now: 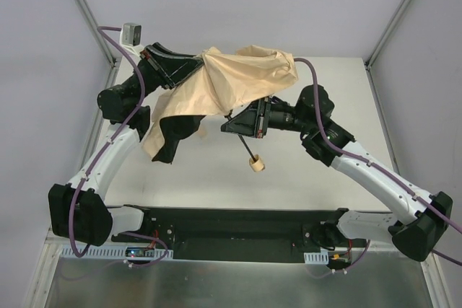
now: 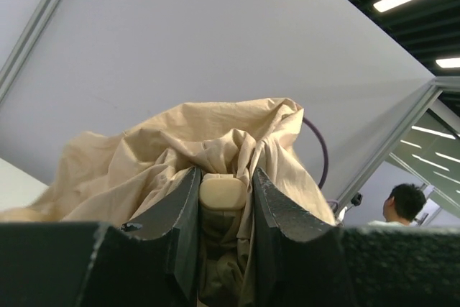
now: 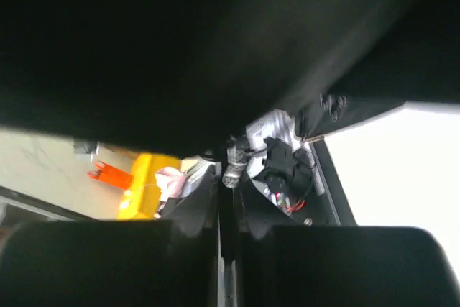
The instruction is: Put away the umbrella
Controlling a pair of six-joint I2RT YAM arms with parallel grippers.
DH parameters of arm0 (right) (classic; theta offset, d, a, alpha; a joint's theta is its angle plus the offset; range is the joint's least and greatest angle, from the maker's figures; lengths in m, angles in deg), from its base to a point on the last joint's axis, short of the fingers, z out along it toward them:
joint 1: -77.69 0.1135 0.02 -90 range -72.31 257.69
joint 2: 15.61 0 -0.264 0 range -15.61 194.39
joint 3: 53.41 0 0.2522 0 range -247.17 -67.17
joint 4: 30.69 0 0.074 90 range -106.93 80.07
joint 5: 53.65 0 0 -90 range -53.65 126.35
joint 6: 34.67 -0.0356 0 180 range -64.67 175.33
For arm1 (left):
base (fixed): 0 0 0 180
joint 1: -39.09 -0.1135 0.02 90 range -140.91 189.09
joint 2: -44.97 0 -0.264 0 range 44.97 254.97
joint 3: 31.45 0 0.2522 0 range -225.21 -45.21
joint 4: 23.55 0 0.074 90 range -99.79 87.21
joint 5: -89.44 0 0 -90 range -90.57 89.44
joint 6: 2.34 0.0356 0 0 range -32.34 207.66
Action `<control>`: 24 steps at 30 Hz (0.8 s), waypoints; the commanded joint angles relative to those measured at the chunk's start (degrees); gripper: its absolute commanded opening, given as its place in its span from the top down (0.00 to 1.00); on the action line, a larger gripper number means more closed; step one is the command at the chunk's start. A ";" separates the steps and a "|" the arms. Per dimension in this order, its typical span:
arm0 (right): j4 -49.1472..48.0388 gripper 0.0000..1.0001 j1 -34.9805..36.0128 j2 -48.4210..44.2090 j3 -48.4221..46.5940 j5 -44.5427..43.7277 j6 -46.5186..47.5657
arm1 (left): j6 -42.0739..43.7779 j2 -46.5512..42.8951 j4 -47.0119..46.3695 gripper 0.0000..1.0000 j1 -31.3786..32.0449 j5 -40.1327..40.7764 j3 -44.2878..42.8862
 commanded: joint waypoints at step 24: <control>16.28 1.00 -2.15 -6.39 7.76 -26.52 25.13 | 31.40 -28.11 78.95 0.18 -1.16 17.61 2.58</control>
